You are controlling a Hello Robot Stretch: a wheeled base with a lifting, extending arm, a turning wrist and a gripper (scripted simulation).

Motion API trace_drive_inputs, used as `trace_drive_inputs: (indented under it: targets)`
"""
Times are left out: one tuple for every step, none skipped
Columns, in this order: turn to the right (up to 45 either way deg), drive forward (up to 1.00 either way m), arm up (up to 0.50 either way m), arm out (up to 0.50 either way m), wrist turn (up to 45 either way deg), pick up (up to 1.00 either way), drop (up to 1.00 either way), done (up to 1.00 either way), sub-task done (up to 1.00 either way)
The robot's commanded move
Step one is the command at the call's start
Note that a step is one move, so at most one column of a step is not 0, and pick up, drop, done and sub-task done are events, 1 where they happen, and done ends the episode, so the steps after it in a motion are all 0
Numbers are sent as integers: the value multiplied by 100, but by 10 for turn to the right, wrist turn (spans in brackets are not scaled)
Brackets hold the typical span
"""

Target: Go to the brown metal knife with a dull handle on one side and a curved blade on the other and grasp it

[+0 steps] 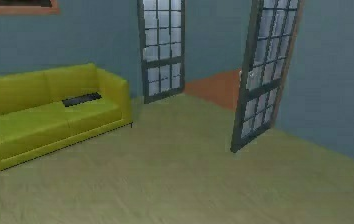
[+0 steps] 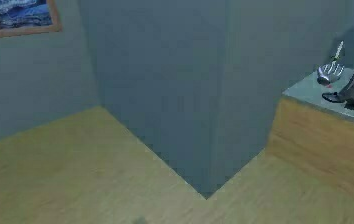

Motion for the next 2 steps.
trace_drive_inputs:
  targets:
    - [0, 100, 0, 0, 0, 0, 0, 0, 0]
    - [-60, 0, 0, 0, 0, 0, 0, 0, 0]
